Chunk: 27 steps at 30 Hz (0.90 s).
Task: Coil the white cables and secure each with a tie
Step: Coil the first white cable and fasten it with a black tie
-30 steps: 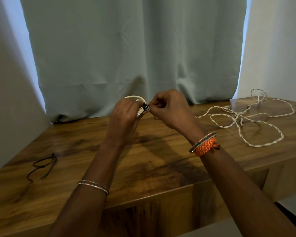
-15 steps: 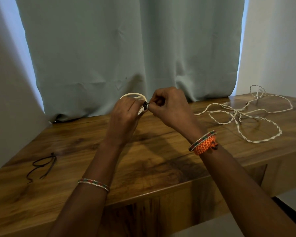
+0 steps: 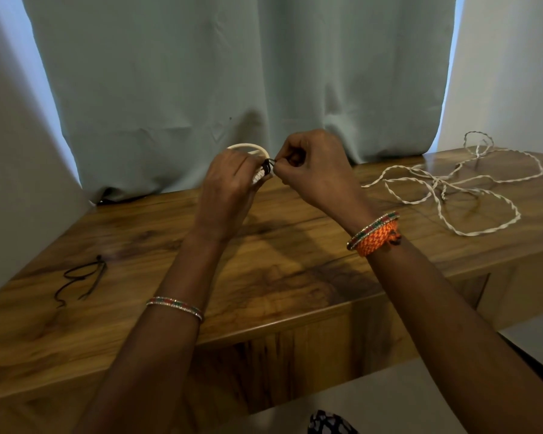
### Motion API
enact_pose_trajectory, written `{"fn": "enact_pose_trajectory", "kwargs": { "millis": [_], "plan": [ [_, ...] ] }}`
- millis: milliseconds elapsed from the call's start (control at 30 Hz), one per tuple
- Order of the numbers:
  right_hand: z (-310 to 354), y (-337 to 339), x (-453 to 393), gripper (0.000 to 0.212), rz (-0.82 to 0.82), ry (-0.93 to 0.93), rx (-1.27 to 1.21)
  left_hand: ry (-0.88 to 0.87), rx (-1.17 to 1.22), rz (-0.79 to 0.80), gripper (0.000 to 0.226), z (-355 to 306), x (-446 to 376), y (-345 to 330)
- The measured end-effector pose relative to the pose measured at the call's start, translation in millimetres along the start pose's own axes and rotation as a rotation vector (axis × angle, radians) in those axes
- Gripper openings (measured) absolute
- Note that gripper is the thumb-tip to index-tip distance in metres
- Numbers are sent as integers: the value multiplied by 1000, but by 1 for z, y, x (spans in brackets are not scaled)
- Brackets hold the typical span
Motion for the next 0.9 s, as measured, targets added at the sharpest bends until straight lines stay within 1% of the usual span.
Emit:
{"fn": "enact_pose_trajectory", "kwargs": {
  "millis": [233,400,600,733,900],
  "plan": [
    [1,-3,1,9,40,4,11,-5,-6,-4,20,0,2,0],
    [-1,-2,1,11,17,-1,19,18,1,-3,20,4,3,-2],
    [2,-2,1,7,58,25,44,-17,-19,-19,19,0,3,0],
    [2,-2,0,9,48,29,47,-32,-24,-22,18,-1,3,1],
    [2,-3,2,10,75,38,54,-46,-30,-19,18,-1,5,0]
  ]
}}
Point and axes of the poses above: each hand's wrist, its own x-axis away from the middle knuckle, its own y-axis out of the back of the hand, z = x × y, the point moved 8 cm from there along -x, towards the middle knuckle, and after that the axes turned 11 degrees about y, right-handed, at the moved point
